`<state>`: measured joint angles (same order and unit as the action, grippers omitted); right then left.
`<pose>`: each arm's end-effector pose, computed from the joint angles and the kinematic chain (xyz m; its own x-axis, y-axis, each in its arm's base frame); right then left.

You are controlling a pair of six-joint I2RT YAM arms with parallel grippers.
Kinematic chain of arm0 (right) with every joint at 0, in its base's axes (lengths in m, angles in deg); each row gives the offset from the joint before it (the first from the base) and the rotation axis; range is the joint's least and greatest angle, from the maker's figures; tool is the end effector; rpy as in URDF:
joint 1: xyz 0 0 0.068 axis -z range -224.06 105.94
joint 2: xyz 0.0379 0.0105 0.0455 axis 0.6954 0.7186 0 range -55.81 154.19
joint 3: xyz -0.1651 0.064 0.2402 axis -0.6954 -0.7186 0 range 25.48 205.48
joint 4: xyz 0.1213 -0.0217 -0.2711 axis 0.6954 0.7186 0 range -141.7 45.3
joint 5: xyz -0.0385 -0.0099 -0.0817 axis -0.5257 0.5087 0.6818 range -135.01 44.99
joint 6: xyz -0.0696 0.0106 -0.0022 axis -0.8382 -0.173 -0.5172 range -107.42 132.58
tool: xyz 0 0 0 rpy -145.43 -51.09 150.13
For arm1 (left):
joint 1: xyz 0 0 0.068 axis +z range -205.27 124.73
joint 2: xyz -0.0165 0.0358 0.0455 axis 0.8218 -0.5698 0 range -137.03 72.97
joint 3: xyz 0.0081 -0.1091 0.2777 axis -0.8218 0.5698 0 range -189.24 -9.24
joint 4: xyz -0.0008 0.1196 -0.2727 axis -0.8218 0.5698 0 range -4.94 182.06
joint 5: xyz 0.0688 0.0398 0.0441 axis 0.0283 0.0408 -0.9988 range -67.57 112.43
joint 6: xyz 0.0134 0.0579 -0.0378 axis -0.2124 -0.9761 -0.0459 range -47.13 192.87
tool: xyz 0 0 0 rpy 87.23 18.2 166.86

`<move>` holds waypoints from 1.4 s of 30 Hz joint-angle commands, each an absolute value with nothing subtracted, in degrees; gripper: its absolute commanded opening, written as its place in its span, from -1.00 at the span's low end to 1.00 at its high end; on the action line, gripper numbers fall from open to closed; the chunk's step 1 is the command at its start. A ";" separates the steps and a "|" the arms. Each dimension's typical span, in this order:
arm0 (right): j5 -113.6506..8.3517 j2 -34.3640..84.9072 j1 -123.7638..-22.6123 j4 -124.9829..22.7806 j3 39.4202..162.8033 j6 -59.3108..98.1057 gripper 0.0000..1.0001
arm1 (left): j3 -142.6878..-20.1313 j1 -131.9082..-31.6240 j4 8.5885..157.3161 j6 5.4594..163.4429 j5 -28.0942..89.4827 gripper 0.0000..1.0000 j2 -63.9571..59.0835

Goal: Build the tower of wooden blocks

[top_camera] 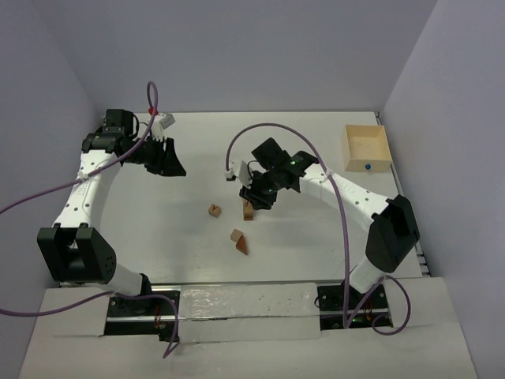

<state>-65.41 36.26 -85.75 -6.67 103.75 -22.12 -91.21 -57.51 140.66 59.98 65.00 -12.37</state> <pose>0.2752 0.2719 0.2849 -0.0937 -0.7980 -0.5953 -0.9870 0.1528 -0.0494 0.3411 -0.0523 0.3464 -0.7506 0.1938 -0.6317 0.5587 0.6966 -0.4501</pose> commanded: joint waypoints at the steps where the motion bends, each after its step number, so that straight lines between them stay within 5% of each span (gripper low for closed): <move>1: -60.57 28.37 -85.72 -10.58 101.53 3.71 -1.00 | -91.93 -57.29 137.31 61.76 65.95 0.00 -10.45; 6: -41.79 24.44 -86.42 -11.96 99.04 31.08 -1.00 | -90.46 -57.29 136.83 62.06 65.50 -0.01 -9.47; 12: -41.69 28.67 -86.90 -9.73 101.72 44.65 -1.00 | -90.11 -57.29 137.79 62.04 64.24 -0.01 -9.24; 42: -35.18 47.56 -93.33 -11.86 107.19 48.33 -1.00 | -87.87 -57.29 136.73 62.24 61.90 0.01 -8.22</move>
<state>-37.03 46.59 -93.72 -10.98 103.07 47.22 -87.43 -57.51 138.72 61.90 61.63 -9.09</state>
